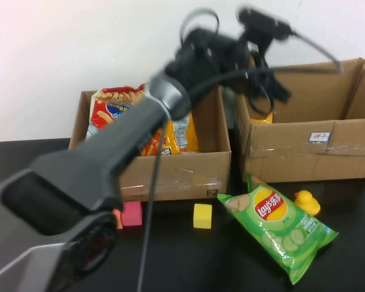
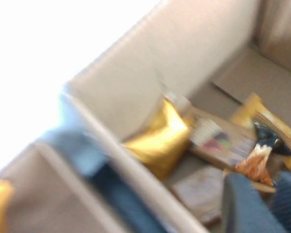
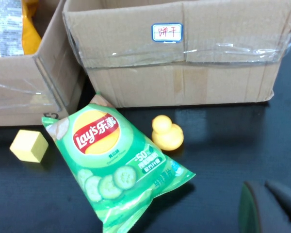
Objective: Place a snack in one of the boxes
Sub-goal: Place the biscuit in the biscuit box, then pick up the potato chip
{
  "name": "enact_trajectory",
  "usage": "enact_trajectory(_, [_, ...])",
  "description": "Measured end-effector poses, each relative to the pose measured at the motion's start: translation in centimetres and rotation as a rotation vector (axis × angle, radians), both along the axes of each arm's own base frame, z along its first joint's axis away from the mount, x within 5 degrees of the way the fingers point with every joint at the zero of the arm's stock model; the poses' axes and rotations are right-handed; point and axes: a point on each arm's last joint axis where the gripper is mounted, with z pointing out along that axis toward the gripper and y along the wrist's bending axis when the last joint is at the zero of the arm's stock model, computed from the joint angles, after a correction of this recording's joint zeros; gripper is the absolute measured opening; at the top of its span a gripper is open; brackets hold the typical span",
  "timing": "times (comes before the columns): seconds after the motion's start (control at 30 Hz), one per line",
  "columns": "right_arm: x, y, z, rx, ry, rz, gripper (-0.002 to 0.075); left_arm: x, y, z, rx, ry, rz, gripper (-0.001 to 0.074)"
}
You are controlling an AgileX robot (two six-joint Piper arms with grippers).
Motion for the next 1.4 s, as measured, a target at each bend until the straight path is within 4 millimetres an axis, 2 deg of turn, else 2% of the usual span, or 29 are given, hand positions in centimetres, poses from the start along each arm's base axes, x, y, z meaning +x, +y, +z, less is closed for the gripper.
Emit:
enact_trajectory(0.13, [0.0,0.0,0.0,0.000,0.000,0.000,-0.0001,-1.5,1.7,5.6,-0.015,-0.074,0.013,0.0019])
enact_trajectory(0.3, [0.0,0.0,-0.1,0.001,0.008,0.004,-0.0001,-4.7,4.6,10.7,0.125,-0.074,0.011,0.0004])
enact_trajectory(0.43, [0.0,0.0,-0.1,-0.003,0.007,0.006,-0.0001,-7.4,7.2,13.2,0.273,-0.009,0.036,0.0000])
enact_trajectory(0.5, [0.0,0.0,-0.1,-0.013,0.007,0.012,-0.0001,-8.0,8.1,14.0,0.304,-0.003,0.054,0.0000])
enact_trajectory(0.8, [-0.1,0.4,-0.1,-0.036,0.007,0.056,-0.0001,-13.1,11.7,19.0,0.236,-0.027,0.074,0.0000])
enact_trajectory(0.9, [-0.2,0.9,-0.1,-0.071,-0.001,0.117,-0.0001,-14.3,13.1,19.0,0.267,-0.012,0.110,-0.0001])
enact_trajectory(1.0, [-0.3,1.3,-0.1,-0.111,-0.012,0.175,-0.0001,-15.4,14.8,18.1,0.314,0.013,0.206,-0.0001])
enact_trajectory(1.17, [-0.1,1.4,-0.2,-0.124,-0.016,0.192,-0.0001,-17.6,16.7,14.8,0.329,0.048,0.237,0.0000])
enact_trajectory(1.4, [1.5,1.8,-0.6,-0.118,0.082,0.206,-0.0001,-22.2,19.0,10.0,0.198,0.022,0.180,-0.0001])
